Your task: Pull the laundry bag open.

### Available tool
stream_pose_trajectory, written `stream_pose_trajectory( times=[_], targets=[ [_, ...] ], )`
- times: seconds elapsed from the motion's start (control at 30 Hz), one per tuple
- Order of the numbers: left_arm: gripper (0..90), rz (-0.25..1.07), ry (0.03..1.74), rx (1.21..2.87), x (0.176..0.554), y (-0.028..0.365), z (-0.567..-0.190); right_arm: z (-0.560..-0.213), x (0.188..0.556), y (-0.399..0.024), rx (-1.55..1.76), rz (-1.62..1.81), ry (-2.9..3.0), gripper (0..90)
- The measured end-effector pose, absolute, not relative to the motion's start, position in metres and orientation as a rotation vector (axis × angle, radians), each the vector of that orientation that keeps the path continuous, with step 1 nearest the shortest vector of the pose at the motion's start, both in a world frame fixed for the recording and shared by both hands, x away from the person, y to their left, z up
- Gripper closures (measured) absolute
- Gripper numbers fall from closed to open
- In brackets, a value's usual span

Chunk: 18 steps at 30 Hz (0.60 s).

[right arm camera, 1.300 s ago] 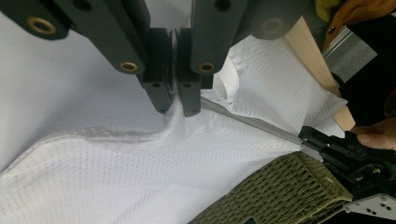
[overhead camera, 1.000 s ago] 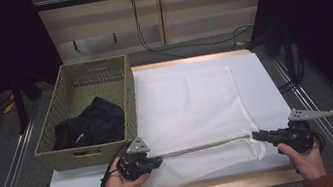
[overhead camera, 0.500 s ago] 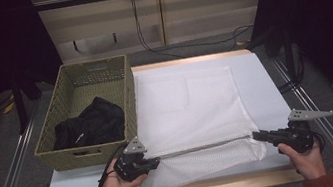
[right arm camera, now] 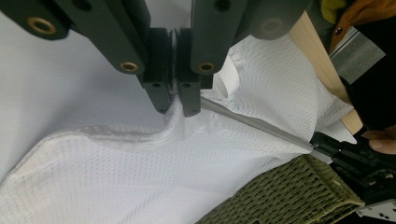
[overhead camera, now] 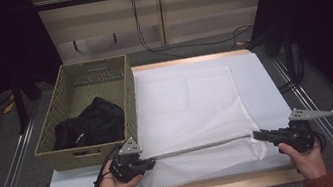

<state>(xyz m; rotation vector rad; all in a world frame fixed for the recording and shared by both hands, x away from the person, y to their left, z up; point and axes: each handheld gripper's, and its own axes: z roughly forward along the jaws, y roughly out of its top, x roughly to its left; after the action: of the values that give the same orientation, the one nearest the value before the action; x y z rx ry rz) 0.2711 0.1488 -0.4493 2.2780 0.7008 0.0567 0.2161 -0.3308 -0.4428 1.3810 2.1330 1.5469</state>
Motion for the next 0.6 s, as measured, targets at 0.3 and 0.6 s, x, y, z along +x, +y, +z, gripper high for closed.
stream_pose_trajectory(
  times=[0.3, 0.6],
  targets=[
    [86.8, 0.041, 0.697, 2.278, 0.270, 0.152, -0.450, -0.444, 0.217, -0.331, 1.386, 1.540, 2.137, 87.1],
    [86.7, 0.076, 0.722, 2.296, 0.269, 0.160, -0.452, -0.445, 0.216, -0.330, 1.386, 1.533, 2.141, 87.1]
  ],
)
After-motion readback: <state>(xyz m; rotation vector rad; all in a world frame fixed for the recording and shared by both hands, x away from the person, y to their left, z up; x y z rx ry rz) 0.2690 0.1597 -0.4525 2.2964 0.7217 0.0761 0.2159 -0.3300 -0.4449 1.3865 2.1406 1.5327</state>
